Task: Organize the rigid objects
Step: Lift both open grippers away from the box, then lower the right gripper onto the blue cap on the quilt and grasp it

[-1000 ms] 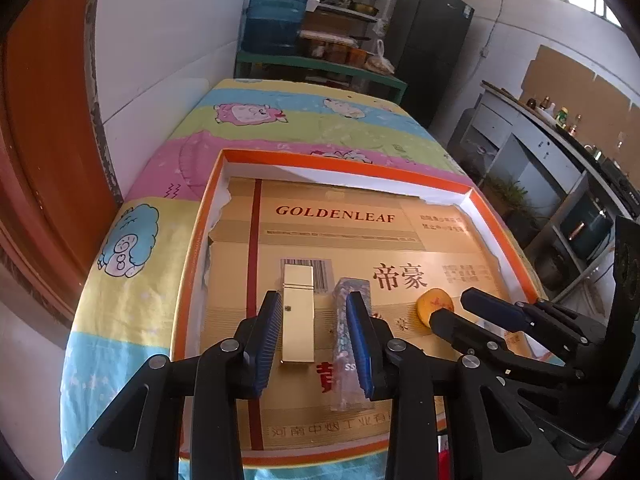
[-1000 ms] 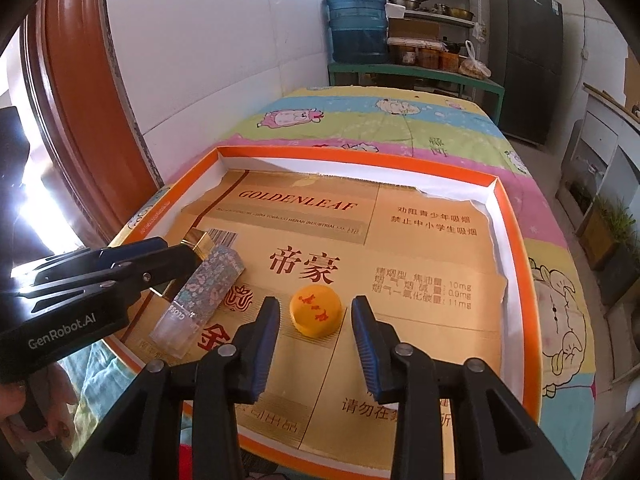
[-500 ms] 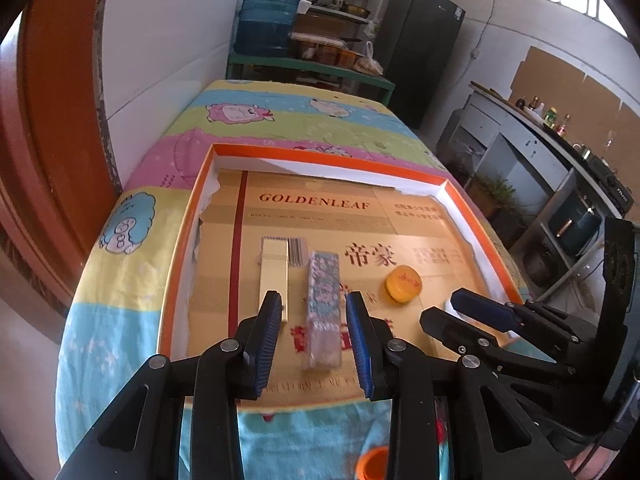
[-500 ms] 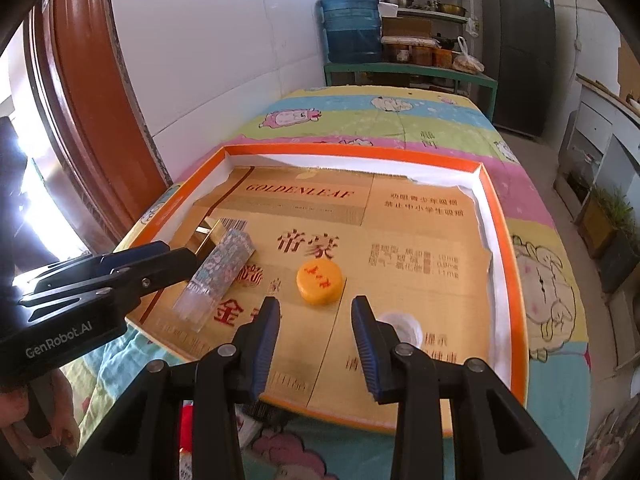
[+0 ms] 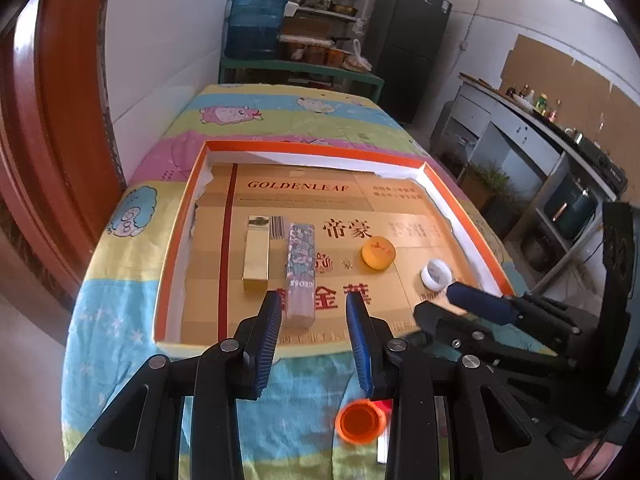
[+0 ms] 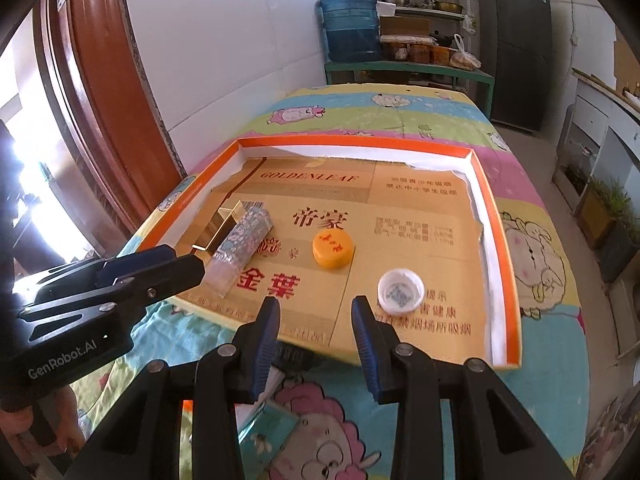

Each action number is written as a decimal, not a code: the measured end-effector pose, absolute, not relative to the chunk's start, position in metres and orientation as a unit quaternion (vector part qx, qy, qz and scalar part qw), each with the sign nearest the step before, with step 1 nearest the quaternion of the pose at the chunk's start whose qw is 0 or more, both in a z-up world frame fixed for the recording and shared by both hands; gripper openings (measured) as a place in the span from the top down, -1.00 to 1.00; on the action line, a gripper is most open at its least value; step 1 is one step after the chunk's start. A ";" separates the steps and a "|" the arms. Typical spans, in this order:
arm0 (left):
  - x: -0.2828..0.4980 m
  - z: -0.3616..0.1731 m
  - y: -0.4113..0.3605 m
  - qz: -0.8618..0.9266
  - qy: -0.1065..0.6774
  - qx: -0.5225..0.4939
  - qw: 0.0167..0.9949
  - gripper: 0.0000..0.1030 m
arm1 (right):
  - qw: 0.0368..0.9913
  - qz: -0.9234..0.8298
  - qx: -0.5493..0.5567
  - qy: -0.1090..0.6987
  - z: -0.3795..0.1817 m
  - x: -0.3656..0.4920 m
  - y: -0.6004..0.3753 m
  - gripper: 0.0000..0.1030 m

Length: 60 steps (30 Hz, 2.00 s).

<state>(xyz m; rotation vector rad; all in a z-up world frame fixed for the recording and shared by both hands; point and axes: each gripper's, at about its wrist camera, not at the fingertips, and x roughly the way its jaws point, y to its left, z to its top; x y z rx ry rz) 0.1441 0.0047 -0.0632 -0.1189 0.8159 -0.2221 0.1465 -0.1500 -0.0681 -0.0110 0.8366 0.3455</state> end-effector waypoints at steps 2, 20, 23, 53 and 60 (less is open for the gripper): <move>0.135 -0.064 0.003 -0.109 0.395 -0.051 0.911 0.33 | 0.901 0.160 -0.005 0.403 -0.066 0.140 -0.152 0.28; 0.073 -0.080 0.005 -0.113 0.399 -0.059 0.908 0.33 | 0.907 0.139 0.028 0.398 -0.068 0.076 -0.171 0.28; 0.065 -0.080 0.007 -0.110 0.398 -0.060 0.909 0.33 | 0.905 0.138 0.031 0.401 -0.070 0.069 -0.171 0.28; 0.033 -0.099 0.015 -0.113 0.412 -0.051 0.903 0.33 | 0.862 0.289 -0.054 0.412 -0.091 -0.013 -0.128 0.27; 0.037 -0.100 0.003 -0.141 0.417 -0.042 0.897 0.33 | 0.859 0.286 -0.105 0.412 -0.099 -0.018 -0.117 0.27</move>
